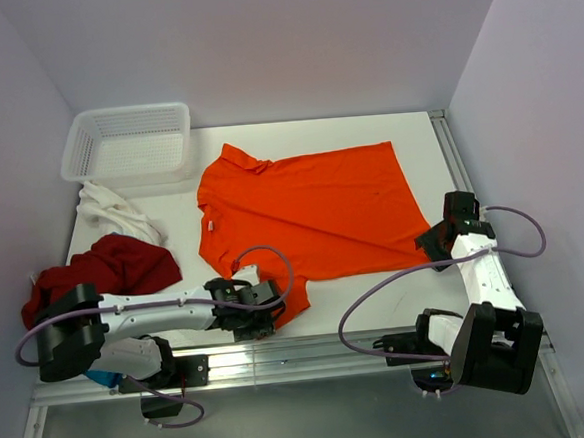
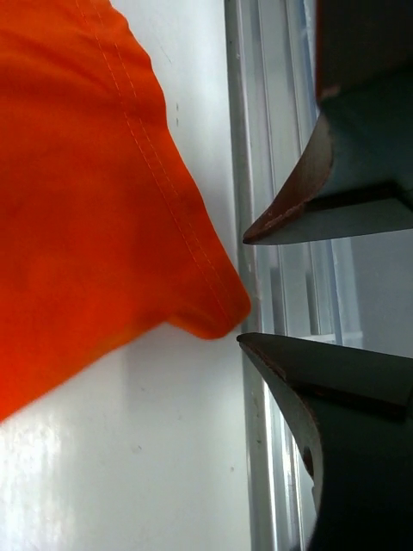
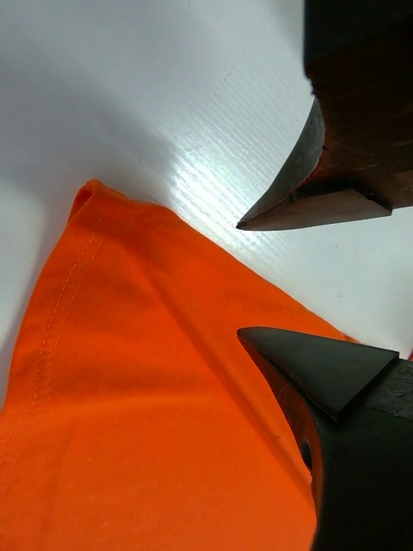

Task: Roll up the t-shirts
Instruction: Flatten the tshirt

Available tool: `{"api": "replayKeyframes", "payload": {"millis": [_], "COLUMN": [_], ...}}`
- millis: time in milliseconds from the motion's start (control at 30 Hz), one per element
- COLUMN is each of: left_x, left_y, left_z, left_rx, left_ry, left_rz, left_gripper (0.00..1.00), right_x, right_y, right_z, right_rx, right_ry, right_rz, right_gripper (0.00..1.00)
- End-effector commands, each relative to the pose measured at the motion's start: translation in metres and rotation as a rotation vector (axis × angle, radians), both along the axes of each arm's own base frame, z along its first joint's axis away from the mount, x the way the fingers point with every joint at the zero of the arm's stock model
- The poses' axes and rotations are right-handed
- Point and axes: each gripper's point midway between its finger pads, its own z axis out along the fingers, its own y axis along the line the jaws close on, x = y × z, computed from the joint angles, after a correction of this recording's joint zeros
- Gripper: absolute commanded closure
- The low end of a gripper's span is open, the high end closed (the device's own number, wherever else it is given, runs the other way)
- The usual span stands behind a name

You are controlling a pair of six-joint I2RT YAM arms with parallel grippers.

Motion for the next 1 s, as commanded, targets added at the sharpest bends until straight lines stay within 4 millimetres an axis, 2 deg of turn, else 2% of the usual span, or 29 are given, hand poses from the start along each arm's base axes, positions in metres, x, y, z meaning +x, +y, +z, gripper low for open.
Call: {"api": "replayKeyframes", "payload": {"millis": [0,400,700,800,900,933,967], "left_x": [0.01,0.014,0.008,0.004,0.003,0.003,0.005], "left_y": [-0.012,0.0,-0.004,-0.001,-0.003,-0.001,-0.005], "left_z": [0.007,-0.011,-0.022,-0.03,-0.033,-0.032,-0.027], "left_rx": [0.012,0.049,0.027,0.03,0.04,0.056,0.049], "left_ry": [-0.044,0.004,0.035,0.057,0.07,0.065,0.053], "left_rz": [-0.046,-0.038,-0.046,-0.038,-0.032,-0.026,-0.029], "left_gripper": [0.5,0.53,0.59,0.7,0.95,1.0,1.0], "right_x": [0.001,-0.002,-0.004,-0.004,-0.006,-0.007,-0.007], "right_y": [0.0,-0.01,-0.02,-0.022,-0.024,-0.027,-0.028], "right_z": [0.004,0.003,0.004,0.004,0.003,0.004,0.004], "right_rx": [0.002,-0.012,-0.021,-0.025,-0.025,-0.03,-0.032], "right_ry": [-0.024,-0.018,-0.014,-0.011,0.001,0.005,0.007], "right_rz": [-0.011,-0.039,-0.064,-0.064,-0.061,-0.07,-0.074], "right_gripper": [0.44,0.45,0.45,0.45,0.45,0.45,0.45]}}
